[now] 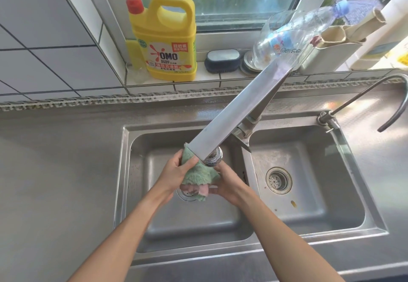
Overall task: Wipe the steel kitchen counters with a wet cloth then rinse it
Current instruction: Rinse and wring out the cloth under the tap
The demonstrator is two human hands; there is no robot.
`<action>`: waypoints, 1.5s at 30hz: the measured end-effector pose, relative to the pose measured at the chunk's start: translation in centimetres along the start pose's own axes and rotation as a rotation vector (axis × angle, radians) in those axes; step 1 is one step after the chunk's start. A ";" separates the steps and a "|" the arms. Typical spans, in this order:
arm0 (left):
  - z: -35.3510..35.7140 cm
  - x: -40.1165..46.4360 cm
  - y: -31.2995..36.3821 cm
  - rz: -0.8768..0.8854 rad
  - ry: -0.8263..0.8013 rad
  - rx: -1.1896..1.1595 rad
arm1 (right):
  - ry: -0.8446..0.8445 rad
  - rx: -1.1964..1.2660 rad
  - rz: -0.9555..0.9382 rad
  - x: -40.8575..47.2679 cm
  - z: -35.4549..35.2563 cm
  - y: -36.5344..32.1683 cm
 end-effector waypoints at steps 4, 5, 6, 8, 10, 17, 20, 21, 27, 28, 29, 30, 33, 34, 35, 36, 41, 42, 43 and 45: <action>1.2 0.0 -0.1 -0.056 0.010 -0.054 | -0.040 0.209 -0.074 0.0 0.6 -0.6; 1.4 0.0 0.0 -0.063 0.002 -0.064 | -0.063 0.266 -0.059 0.0 0.7 -0.7; 1.7 0.0 0.1 -0.070 -0.016 -0.068 | -0.096 0.300 -0.020 0.0 0.9 -0.7; 2.2 0.0 0.1 -0.082 -0.062 -0.057 | -0.150 0.343 0.104 -0.1 1.4 -0.1; 2.6 0.0 0.3 -0.075 -0.086 -0.038 | -0.185 0.394 0.179 0.2 1.8 0.3; -0.3 0.5 0.6 0.028 0.244 0.082 | -0.196 0.389 0.038 1.0 2.2 -1.0; -1.5 0.5 -0.1 0.018 0.381 0.086 | -0.050 0.177 -0.179 1.3 1.0 -2.3; -1.7 0.6 -0.2 -0.001 0.407 0.100 | 0.002 0.119 -0.238 1.2 0.5 -2.7; 0.6 1.2 -0.2 -0.085 0.303 0.023 | 0.155 -0.238 -0.621 -1.5 2.5 -5.5; 1.2 1.3 -0.1 -0.102 0.301 0.004 | 0.175 -0.291 -0.649 -2.0 3.4 -5.4; 1.7 1.4 0.0 -0.136 0.294 -0.029 | 0.219 -0.372 -0.661 -2.5 4.1 -5.1; 2.3 1.3 -0.2 -0.203 0.270 -0.100 | 0.275 -0.445 -0.660 -2.9 4.7 -4.3; 4.4 1.4 -0.9 -0.343 0.173 -0.327 | 0.428 -0.628 -0.656 -3.8 4.8 -3.8; 4.6 1.4 -1.0 -0.348 0.174 -0.379 | 0.451 -0.657 -0.652 -4.0 5.0 -3.6; 4.8 1.4 -1.1 -0.353 0.170 -0.418 | 0.464 -0.659 -0.639 -4.0 5.2 -3.5; 5.0 1.3 -1.3 -0.357 0.173 -0.439 | 0.469 -0.652 -0.626 -4.0 5.4 -3.4; 7.2 1.3 -2.1 -0.392 0.171 -0.436 | 0.490 -0.658 -0.532 -2.8 4.2 -6.0; 7.7 1.2 -2.2 -0.400 0.168 -0.406 | 0.499 -0.630 -0.485 -2.1 3.4 -6.6; 8.0 1.1 -2.0 -0.400 0.164 -0.385 | 0.517 -0.591 -0.466 -1.7 2.8 -7.2; 7.7 1.4 -1.3 -0.360 0.178 -0.338 | 0.538 -0.511 -0.492 -1.9 2.5 -7.5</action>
Point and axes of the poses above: each hand's wrist, its own x-axis towards the middle knuckle, its own z-axis out of the palm, y = z × x, the point moved 6 cm from there along x, towards the middle knuckle, and after that the axes turned 15 degrees about x, right-handed, at the moved point
